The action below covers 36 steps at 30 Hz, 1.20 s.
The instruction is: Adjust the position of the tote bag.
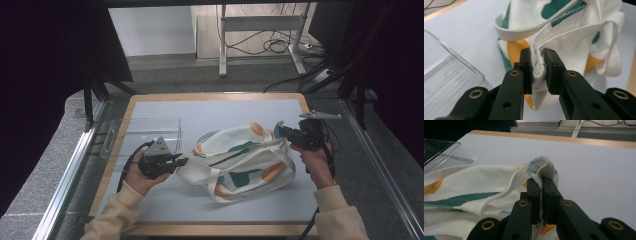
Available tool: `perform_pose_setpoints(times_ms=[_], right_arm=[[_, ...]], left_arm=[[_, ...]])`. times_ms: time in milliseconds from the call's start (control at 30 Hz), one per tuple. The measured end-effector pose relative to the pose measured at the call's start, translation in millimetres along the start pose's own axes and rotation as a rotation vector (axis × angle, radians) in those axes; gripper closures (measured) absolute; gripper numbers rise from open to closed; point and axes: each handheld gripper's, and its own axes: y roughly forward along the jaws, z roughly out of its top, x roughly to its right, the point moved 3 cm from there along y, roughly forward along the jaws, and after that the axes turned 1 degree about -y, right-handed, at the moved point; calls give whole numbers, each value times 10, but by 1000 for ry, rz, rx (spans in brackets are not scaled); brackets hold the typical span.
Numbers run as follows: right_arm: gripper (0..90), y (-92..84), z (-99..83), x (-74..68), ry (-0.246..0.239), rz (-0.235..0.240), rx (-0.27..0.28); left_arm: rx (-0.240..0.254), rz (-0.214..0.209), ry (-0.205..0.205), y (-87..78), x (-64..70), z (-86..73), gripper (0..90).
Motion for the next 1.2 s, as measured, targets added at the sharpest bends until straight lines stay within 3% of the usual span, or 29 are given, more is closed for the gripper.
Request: perform_pose_setpoints(times_ms=[200, 367, 733, 767, 800, 833, 867, 900, 933, 1067, 1167, 1200], right_arm=[[846, -131, -268, -4, 36, -22, 15], [843, -167, -407, -43, 41, -37, 14], [818, -135, -509, -13, 57, -49, 17], [746, -140, -514, -8, 57, -53, 20], [746, -140, -514, -8, 57, -53, 20], [555, -162, -511, -7, 47, -61, 24], [555, -162, -511, -7, 47, -61, 24], [424, -204, -501, -17, 43, -80, 42], [371, -231, -492, -18, 45, -93, 49], [308, -314, -447, -18, 40, -103, 69], [279, -383, -389, -67, -5, -102, 83], [271, -415, -347, -129, -40, -80, 88]], left_arm=[[-2, 13, -18, 57, -71, 79, 782], [-39, 3, -32, 159, -110, 42, 780], [-33, -16, -48, 149, -67, -6, 749], [-15, -28, -68, 126, -59, -6, 715], [-15, -28, -68, 126, -59, -6, 657], [13, -32, -82, 69, -46, 16, 601], [13, -32, -82, 69, -46, 16, 566], [37, -32, -81, -8, -20, 54, 527], [47, -30, -79, -48, -6, 75, 487], [78, -27, -73, -145, 40, 132, 413], [93, -28, -62, -219, 84, 162, 379], [92, -28, -59, -234, 94, 165, 359]])
